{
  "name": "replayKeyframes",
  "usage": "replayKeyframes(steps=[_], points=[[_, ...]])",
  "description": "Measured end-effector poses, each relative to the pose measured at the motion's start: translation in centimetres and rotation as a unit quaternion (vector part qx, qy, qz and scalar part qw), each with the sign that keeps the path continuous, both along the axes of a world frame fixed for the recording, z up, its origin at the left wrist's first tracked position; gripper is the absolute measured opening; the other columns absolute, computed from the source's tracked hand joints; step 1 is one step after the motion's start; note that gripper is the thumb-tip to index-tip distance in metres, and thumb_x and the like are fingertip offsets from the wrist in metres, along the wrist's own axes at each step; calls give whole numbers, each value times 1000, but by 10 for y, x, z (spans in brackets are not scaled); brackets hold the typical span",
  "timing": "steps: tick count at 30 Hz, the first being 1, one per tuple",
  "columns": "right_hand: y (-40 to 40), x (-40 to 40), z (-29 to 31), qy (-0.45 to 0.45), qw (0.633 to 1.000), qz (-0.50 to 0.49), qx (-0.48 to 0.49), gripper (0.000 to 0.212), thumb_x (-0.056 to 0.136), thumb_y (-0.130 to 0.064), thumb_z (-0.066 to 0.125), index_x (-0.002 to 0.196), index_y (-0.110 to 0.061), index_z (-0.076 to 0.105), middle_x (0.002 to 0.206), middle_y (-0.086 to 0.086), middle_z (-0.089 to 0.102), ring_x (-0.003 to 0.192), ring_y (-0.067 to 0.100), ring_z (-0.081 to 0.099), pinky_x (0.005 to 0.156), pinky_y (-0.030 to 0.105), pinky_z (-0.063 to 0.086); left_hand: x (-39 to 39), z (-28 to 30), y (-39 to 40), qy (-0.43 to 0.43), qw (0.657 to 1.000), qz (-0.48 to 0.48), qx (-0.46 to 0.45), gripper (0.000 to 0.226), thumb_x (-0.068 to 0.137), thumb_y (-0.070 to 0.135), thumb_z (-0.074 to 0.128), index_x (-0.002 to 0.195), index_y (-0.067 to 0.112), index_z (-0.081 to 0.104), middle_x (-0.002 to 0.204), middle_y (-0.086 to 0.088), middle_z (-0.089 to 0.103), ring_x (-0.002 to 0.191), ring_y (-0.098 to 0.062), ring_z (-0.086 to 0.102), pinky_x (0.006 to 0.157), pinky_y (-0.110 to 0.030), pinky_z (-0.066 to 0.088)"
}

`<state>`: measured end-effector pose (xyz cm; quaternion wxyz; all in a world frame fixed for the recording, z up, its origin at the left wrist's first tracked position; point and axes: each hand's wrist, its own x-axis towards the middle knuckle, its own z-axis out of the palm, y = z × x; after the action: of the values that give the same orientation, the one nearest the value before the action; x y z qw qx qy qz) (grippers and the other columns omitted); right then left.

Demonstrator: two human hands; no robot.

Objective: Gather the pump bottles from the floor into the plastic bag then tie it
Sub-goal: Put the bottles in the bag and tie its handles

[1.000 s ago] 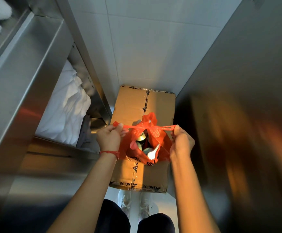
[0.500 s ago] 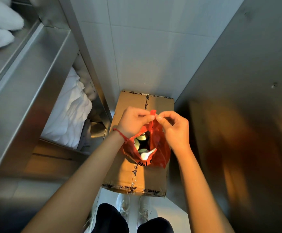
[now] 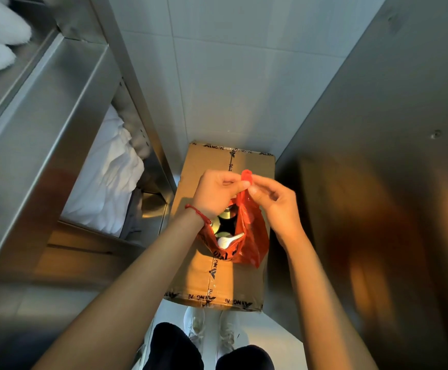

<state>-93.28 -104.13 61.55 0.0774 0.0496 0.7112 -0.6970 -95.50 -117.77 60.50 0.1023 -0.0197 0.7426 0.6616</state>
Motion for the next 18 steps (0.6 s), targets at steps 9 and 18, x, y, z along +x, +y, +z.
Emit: replayKeyframes(steps=[9,18], points=[[-12,1,9,-87,992,72,-51,12,79,5,62,82,-4,69,60,-6,72,60,6,68,57,15,52,10,20,-2,18,997,73,-14,16,78,4,66,76,19,72,60,-6,67,43,-5,55,46,-19,46],[-18,20,34,-118,992,30,-10,7,78,-6,67,76,-1,71,59,0,72,59,14,68,61,22,56,30,31,-17,58,988,121,-80,8,79,12,67,82,13,74,67,-2,67,64,-8,58,59,-15,45]])
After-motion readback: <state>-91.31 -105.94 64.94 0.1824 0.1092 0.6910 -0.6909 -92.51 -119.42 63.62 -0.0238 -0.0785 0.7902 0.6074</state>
